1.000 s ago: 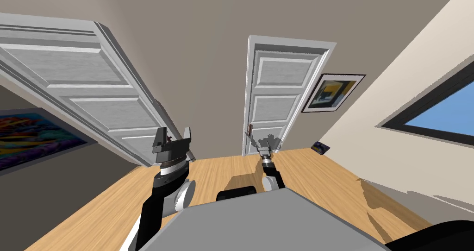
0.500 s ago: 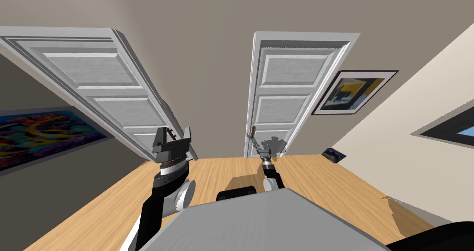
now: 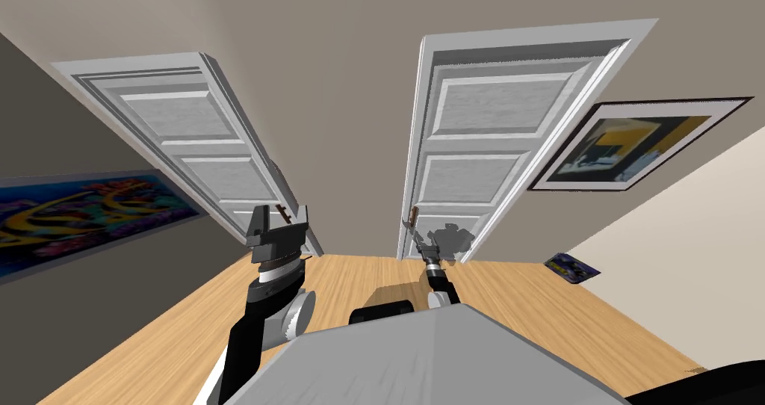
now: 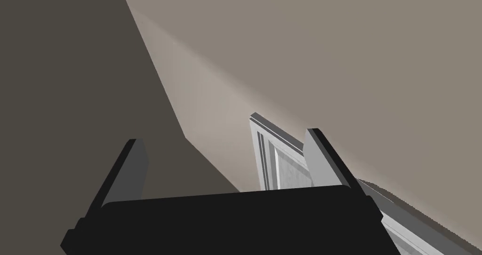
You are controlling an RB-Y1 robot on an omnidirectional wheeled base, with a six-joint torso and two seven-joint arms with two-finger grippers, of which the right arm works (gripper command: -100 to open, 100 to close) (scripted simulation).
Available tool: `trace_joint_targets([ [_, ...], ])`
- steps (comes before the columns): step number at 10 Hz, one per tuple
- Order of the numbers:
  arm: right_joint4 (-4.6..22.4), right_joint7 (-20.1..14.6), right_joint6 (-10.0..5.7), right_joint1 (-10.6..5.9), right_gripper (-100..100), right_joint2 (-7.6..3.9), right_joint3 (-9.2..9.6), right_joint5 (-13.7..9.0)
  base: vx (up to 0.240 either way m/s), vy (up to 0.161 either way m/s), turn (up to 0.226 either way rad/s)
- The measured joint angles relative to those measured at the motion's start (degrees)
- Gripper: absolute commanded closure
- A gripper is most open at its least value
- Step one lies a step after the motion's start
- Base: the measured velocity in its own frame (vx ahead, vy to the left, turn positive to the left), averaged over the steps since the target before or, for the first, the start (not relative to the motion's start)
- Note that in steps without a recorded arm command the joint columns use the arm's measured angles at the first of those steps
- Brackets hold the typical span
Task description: Pull the door open
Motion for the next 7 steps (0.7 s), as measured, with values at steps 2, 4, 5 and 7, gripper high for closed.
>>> trace_joint_targets([
  [2,2.5,-2.7,-0.74,-0.20,-100,-0.63,0.72,-1.6,0.092,-0.052,0.129],
  [4,5.0,-5.2,-1.18,-0.87,-100,-1.17,1.24,-3.1,0.077,-0.047,0.111],
  [5,6.1,-6.2,-1.24,-1.26,-100,-1.45,1.38,-3.9,0.082,-0.053,0.105],
  [7,8.1,-8.3,-1.51,-1.74,-100,-1.95,1.80,-5.4,0.057,-0.029,0.072],
])
